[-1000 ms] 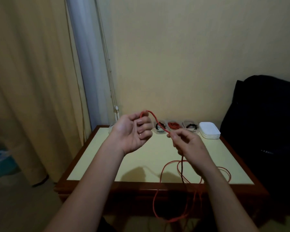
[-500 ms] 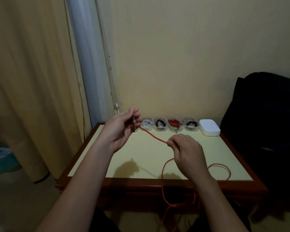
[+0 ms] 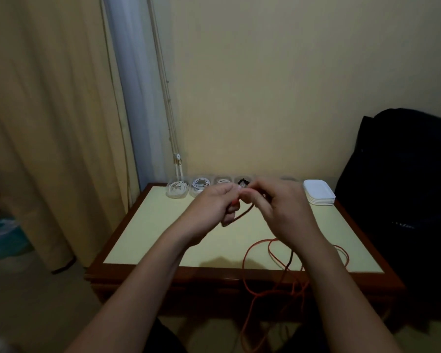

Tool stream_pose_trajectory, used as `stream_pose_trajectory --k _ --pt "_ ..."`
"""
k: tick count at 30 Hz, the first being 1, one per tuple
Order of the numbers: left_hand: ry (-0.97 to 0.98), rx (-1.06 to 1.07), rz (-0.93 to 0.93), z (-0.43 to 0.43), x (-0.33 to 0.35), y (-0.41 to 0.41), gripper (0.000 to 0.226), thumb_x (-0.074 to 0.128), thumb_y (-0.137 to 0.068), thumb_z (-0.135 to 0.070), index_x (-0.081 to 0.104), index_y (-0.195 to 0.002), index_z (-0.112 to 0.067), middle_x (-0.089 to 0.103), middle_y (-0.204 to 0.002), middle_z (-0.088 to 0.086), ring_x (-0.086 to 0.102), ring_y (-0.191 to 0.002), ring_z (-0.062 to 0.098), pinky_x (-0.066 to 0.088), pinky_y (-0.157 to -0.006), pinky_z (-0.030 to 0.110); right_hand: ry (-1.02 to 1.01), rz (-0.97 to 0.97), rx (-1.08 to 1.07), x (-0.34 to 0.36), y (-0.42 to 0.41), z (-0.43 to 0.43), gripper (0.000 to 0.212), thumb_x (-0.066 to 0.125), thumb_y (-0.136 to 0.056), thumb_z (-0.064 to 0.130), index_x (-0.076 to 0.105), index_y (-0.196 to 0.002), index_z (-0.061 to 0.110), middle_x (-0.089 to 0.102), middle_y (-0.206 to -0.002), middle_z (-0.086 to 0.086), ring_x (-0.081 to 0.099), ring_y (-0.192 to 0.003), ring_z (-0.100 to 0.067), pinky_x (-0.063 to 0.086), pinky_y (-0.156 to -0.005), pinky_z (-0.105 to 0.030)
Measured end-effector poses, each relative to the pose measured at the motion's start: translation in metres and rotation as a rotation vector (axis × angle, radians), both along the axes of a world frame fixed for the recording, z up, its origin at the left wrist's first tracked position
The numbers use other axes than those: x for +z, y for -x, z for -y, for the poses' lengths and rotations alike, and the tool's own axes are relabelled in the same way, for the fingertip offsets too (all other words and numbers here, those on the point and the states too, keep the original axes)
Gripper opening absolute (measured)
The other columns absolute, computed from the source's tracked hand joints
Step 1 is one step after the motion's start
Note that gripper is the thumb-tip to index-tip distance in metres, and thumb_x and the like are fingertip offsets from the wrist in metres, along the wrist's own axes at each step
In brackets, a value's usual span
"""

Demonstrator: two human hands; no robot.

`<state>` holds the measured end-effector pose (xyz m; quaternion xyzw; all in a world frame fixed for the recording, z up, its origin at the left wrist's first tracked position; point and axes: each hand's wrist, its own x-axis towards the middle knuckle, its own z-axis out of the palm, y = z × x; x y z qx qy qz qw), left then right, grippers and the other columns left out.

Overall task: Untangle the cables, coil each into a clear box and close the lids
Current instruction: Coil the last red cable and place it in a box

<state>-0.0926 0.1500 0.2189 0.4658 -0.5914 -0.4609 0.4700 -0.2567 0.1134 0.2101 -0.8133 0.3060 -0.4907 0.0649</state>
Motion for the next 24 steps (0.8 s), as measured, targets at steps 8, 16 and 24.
stream_pose_trajectory --k 8,16,24 --pt "-0.271 -0.125 -0.585 -0.002 0.001 -0.009 0.039 0.042 -0.105 -0.021 0.067 -0.080 -0.004 0.023 -0.063 -0.002 0.017 -0.044 0.006 0.011 -0.041 0.020 -0.294 0.260 -0.032 -0.011 0.013 0.000 0.012 0.071 -0.093 0.027 0.072 -0.084 0.019 0.061 -0.066 0.017 0.050 -0.058 -0.003 0.034 -0.055 -0.012" --pt "-0.221 -0.022 -0.427 -0.003 0.000 -0.001 0.039 0.046 -0.102 -0.045 0.057 -0.085 -0.012 0.020 -0.061 -0.002 0.016 -0.045 0.007 0.011 -0.043 0.023 -0.445 0.310 0.077 -0.004 0.008 -0.003 0.014 0.070 -0.094 0.033 0.079 -0.087 0.026 0.073 -0.076 -0.002 0.061 -0.069 -0.021 0.047 -0.065 -0.035" --pt "-0.263 -0.061 -0.462 -0.003 -0.005 0.002 0.040 0.043 -0.104 -0.044 0.050 -0.079 -0.015 0.021 -0.053 -0.006 0.015 -0.038 0.004 0.011 -0.037 0.018 -0.547 0.288 0.109 -0.010 0.005 -0.005 0.025 0.062 -0.096 0.043 0.080 -0.091 0.026 0.075 -0.085 -0.006 0.063 -0.091 -0.039 0.051 -0.080 -0.046"
